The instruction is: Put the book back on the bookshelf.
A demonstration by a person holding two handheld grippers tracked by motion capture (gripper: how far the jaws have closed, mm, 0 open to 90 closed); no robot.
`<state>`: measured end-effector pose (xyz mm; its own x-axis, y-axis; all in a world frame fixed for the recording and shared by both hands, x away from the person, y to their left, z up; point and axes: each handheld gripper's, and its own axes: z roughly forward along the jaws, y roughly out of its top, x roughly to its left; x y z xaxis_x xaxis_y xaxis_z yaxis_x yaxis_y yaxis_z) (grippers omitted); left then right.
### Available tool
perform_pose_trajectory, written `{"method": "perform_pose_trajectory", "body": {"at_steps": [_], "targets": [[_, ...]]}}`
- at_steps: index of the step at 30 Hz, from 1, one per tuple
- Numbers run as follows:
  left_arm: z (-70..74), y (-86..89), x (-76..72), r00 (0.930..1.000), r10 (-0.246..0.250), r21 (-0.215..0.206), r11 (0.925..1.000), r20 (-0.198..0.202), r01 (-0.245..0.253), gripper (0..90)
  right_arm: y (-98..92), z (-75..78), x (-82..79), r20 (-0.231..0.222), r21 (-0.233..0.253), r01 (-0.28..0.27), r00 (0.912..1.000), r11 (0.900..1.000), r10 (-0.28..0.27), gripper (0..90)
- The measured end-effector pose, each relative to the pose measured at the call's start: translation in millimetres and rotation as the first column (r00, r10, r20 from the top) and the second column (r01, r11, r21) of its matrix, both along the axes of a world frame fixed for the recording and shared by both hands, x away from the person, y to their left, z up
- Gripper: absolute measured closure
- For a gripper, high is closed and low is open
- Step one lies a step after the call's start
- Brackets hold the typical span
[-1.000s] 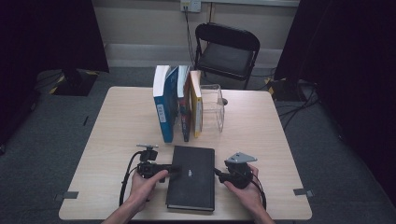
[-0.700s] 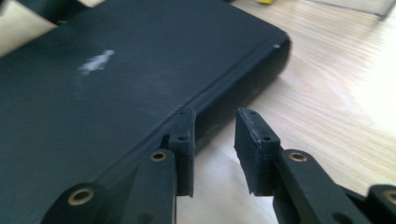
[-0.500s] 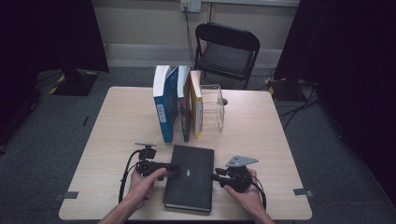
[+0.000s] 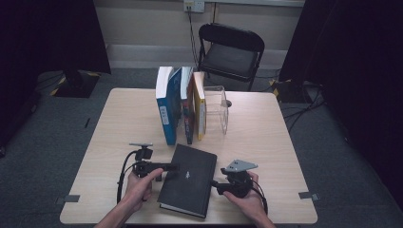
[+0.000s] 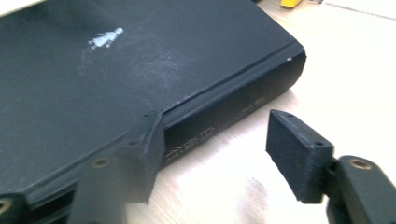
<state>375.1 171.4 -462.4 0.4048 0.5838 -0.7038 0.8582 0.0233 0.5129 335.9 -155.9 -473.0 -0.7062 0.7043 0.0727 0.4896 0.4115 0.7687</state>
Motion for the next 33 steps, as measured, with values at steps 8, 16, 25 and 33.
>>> {"method": "perform_pose_trajectory", "body": {"at_steps": [8, 16, 25, 33], "targets": [[3.0, -7.6, -7.7, 0.9913, -0.128, -0.078, 0.989, -0.027, 0.126, 49.3, -0.9, 0.1, 0.4, 0.002, -0.007, 0.002, 1.0, 1.0, -0.002, 34.1], [-7.6, -25.3, 8.1, 0.9852, -0.15, -0.009, 0.9886, -0.082, 0.15, 51.8, -1.1, -0.2, 1.1, 0.002, -0.005, 0.001, 1.0, 1.0, -0.001, 33.0], [-12.7, -38.0, 20.6, 0.977, -0.199, 0.028, 0.979, -0.076, 0.202, 50.1, -1.7, -1.2, 2.4, 0.0, 0.003, 0.002, 1.0, 1.0, -0.002, 31.7], [-6.5, -36.8, 18.9, 0.9671, -0.253, -0.019, 0.9672, 0.031, 0.253, 62.9, -2.6, -0.1, 2.7, -0.01, 0.02, 0.004, 0.9999, 1.0, -0.004, 28.3]]}}
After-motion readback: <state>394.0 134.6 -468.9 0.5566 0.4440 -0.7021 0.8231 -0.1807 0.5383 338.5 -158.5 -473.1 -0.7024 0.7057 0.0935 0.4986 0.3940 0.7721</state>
